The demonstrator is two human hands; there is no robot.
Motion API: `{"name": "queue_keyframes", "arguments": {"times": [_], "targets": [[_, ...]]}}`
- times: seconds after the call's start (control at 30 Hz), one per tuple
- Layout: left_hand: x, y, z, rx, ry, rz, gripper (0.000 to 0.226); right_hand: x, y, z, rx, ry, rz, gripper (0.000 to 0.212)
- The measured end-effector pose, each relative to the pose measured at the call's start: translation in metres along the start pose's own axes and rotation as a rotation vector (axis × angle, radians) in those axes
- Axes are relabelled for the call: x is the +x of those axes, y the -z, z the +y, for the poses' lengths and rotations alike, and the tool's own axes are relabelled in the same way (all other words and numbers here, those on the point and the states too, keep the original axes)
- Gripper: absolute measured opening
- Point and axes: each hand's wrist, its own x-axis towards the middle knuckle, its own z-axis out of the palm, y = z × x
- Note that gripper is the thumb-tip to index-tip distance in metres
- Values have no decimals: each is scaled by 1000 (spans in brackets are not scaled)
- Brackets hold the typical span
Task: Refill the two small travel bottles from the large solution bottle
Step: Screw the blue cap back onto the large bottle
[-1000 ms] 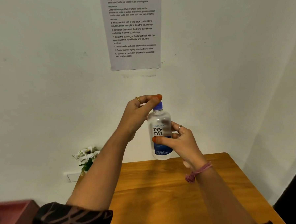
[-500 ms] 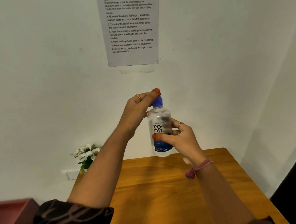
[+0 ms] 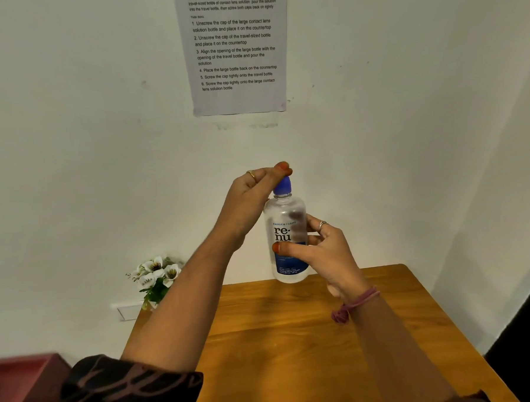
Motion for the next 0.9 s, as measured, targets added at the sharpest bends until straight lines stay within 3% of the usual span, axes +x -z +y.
{"name": "queue_keyframes", "arguments": {"times": [0.23,0.5,0.77,0.9], "targets": [[4,7,-6,-37,4,-12,19,0,1,2,-2,0,2,68],[-1,11,-15,-6,-19,-154,25,1,2,7,3,-8,-6,62],[-5,0,-20,-16,26,-77,26,0,5,11,-50,-21,-23,61],[-3,1,-26,-39,27,-133,22,0,8,15,-70,-27,-22,61]]}}
